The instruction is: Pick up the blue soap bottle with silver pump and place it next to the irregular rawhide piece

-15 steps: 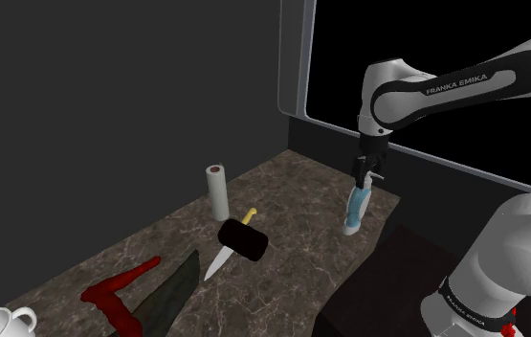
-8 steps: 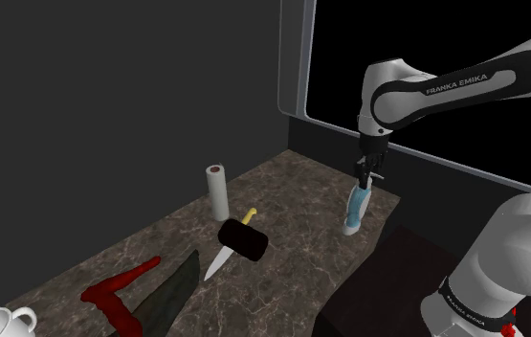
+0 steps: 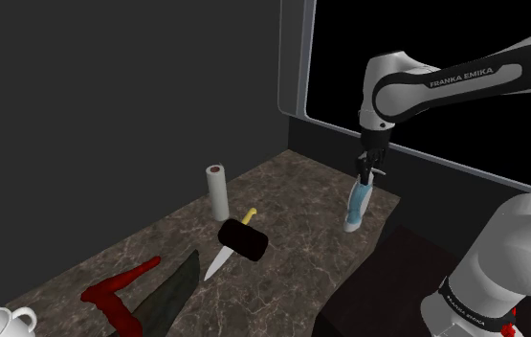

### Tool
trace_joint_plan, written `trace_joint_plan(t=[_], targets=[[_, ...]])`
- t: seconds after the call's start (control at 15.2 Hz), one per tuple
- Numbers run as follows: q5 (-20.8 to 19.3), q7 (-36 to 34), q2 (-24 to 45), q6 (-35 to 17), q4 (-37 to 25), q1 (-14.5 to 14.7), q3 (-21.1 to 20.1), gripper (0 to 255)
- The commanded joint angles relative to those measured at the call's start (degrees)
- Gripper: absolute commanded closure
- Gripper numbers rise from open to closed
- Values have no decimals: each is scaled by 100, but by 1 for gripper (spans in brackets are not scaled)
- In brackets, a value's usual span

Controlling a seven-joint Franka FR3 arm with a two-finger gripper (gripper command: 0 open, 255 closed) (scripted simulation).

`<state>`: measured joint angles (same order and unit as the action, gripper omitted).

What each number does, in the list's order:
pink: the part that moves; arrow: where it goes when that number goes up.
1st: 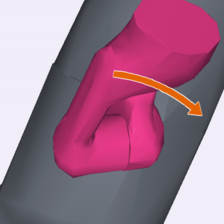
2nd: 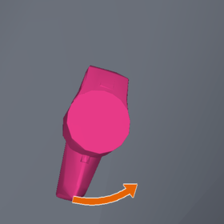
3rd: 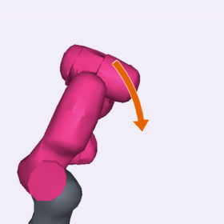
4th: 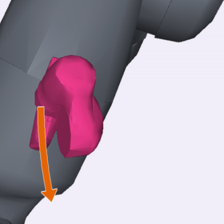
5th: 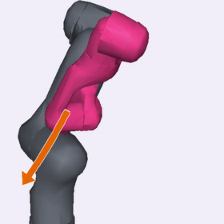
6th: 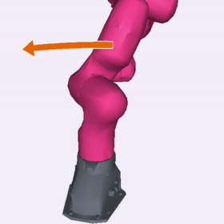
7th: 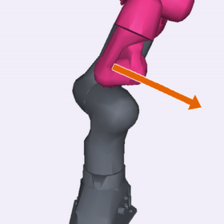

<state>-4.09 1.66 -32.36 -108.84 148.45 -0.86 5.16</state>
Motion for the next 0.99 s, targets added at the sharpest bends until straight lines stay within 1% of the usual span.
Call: trace_joint_plan(t=[0.0, 0.92], targets=[[11, -5, -58, 176, -118, 6, -14, 255], [50, 17, -225, 1308, -1083, 19, -63, 255]])
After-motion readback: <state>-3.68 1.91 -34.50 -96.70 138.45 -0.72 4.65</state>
